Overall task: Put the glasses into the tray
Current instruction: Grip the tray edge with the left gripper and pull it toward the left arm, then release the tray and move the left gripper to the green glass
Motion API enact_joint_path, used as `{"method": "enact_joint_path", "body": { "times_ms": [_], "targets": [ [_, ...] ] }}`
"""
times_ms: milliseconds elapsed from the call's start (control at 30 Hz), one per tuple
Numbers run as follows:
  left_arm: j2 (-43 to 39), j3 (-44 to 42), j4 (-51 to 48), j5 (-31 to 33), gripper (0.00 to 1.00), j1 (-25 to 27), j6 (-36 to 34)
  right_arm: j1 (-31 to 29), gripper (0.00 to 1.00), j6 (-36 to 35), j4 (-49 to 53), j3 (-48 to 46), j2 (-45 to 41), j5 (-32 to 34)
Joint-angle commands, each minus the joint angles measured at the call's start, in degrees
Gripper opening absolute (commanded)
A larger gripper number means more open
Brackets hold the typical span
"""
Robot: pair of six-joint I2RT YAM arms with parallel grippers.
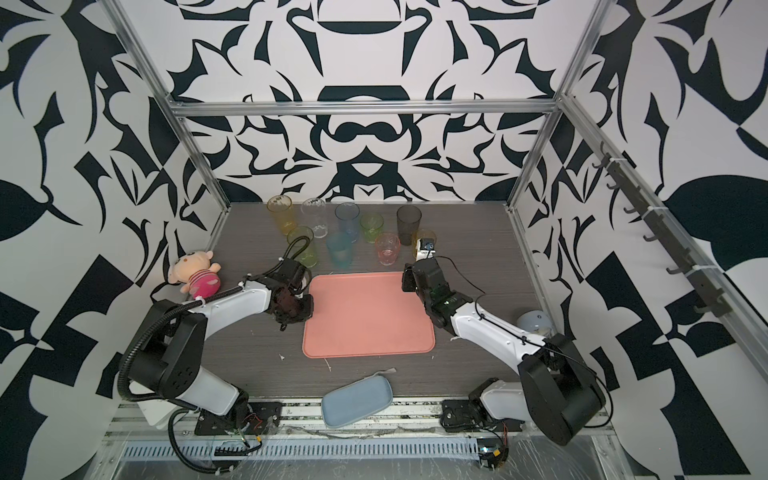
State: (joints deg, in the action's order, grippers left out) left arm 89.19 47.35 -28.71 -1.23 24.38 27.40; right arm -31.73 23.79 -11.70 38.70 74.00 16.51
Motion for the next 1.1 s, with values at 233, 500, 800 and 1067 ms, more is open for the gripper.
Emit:
{"method": "enact_joint_path", "body": {
  "times_ms": [233,500,800,1067],
  "targets": [
    [0.11,2.16,-4.53,3.72,0.06,-0.86,-0.36,0.07,0.43,-0.67,-2.10,0.94,0.38,0.63],
    [-2.57,6.42,-8.48,4.72,0.45,-0.99,0.53,0.05,0.43,-0.63,-2.01,0.84,0.01,0.27],
    [-7.56,13.38,-12.74,6.20,0.60,-4.62,4.59,0.01,0.43,-0.50,-2.09,0.56,-0.67,-0.03],
    [-9.26,20.15,-15.10,8.61,0.67,-9.78,7.20,0.05,0.43,-0.45,-2.18,0.50,-1.13,-0.24]
  ]
}}
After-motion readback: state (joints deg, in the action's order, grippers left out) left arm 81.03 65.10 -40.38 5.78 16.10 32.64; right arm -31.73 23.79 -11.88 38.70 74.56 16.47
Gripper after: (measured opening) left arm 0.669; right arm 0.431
